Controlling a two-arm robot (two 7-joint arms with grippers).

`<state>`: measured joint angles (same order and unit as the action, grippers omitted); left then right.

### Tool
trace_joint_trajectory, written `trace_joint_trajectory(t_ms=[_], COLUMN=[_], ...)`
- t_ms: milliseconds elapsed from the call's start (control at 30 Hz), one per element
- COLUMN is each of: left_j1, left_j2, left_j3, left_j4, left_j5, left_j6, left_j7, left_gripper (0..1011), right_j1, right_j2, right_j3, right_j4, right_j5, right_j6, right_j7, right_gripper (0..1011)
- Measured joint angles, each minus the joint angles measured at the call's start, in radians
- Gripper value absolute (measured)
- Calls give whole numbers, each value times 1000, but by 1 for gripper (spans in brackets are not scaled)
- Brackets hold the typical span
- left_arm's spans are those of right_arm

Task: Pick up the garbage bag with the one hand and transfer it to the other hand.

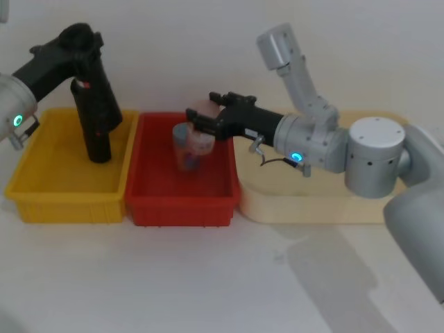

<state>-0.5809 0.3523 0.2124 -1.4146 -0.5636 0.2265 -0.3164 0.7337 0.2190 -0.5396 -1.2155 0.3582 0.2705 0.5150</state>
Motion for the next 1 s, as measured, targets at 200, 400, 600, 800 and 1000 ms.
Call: trace_joint_trajectory(t_ms=[200,400,600,800,1000], left_j1=[-35,-83,-133,-171,-197], left_j2=[-21,-52,-85,-116,-138], left_j3=[19,52,88,119,145], left_j4=[-12,-3,31,66,94], left_j5=[-5,-5,-4,-2,-1], left_j6=[10,18,25,31,31], left_j7=[4,5,4,2,-5], left_gripper=[374,374,374,374,374], right_j1=[-13,-29,-46,-63,-76], right_j2=[44,92,126,155,174], right_j3=[32,66,95,123,141], right_j4=[-77,-150,-196,-229,-240], right_j5=[5,7,6,-2,-16], right_j6=[26,52,72,89,99], right_j7=[-31,-66,-98,-132,-160], right_gripper=[646,647,646,647,646])
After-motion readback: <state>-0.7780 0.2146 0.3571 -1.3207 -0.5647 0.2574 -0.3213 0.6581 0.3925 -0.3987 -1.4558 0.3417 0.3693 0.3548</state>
